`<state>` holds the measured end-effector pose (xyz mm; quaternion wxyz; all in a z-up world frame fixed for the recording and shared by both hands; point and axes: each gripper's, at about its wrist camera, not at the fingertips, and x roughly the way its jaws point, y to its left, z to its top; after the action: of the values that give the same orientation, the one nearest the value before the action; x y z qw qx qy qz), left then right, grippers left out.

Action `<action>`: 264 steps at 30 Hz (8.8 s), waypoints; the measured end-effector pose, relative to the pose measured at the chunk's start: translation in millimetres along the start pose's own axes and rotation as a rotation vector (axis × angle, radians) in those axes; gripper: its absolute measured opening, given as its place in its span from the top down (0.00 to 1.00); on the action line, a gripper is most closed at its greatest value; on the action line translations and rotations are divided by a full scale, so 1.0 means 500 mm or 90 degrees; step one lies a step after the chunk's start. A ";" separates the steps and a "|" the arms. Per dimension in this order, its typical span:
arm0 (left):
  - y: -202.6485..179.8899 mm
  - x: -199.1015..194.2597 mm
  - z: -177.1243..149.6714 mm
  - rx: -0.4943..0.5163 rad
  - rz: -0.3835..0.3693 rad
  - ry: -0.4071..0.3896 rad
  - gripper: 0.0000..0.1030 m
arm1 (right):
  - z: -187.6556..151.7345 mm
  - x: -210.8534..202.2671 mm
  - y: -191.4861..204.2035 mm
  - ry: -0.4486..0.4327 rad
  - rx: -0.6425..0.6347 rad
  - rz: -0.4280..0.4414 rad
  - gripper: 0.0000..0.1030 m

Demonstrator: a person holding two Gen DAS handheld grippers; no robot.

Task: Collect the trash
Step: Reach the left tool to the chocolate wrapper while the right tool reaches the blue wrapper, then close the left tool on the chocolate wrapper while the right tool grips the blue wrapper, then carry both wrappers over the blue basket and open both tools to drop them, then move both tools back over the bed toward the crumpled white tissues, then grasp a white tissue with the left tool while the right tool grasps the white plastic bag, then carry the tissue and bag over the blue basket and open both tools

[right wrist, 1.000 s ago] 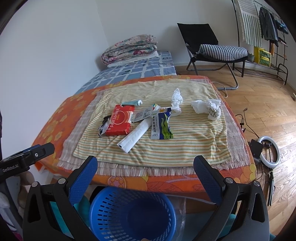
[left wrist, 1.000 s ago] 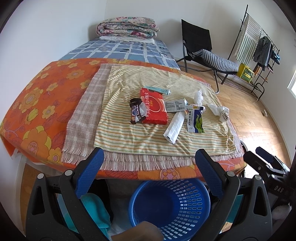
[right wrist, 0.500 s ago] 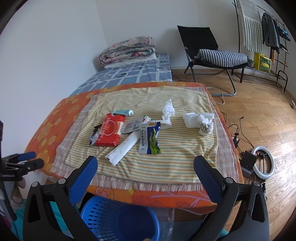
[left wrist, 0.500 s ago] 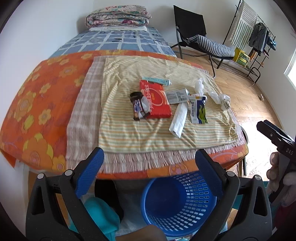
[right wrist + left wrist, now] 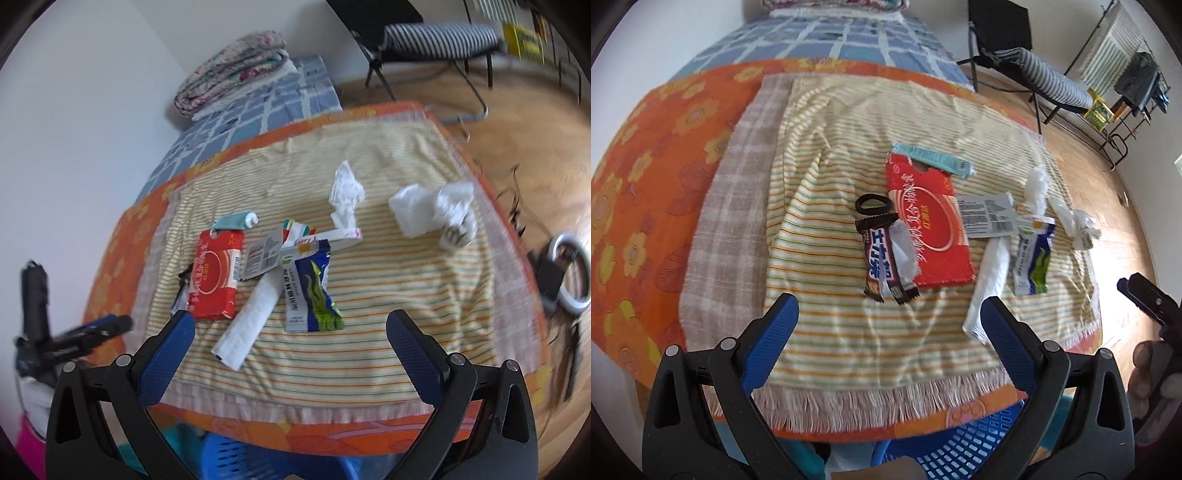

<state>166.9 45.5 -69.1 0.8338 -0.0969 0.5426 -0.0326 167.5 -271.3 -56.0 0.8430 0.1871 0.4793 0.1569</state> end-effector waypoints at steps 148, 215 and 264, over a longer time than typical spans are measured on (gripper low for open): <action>-0.276 -0.032 -0.103 0.155 -0.122 0.008 0.43 | -0.129 -0.138 -0.040 -0.033 -0.055 -0.078 0.32; -0.430 0.206 0.170 0.177 -0.129 -0.074 0.89 | 0.162 0.076 -0.224 -0.063 0.011 -0.152 0.50; -0.137 -0.045 -0.331 0.184 -0.105 0.026 0.89 | -0.310 -0.112 0.067 0.011 -0.276 -0.086 0.49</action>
<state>10.6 -39.1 -100.5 0.8221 -0.0191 0.5395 -0.1806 2.8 -240.9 -71.3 0.8679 -0.0324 0.4528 0.2014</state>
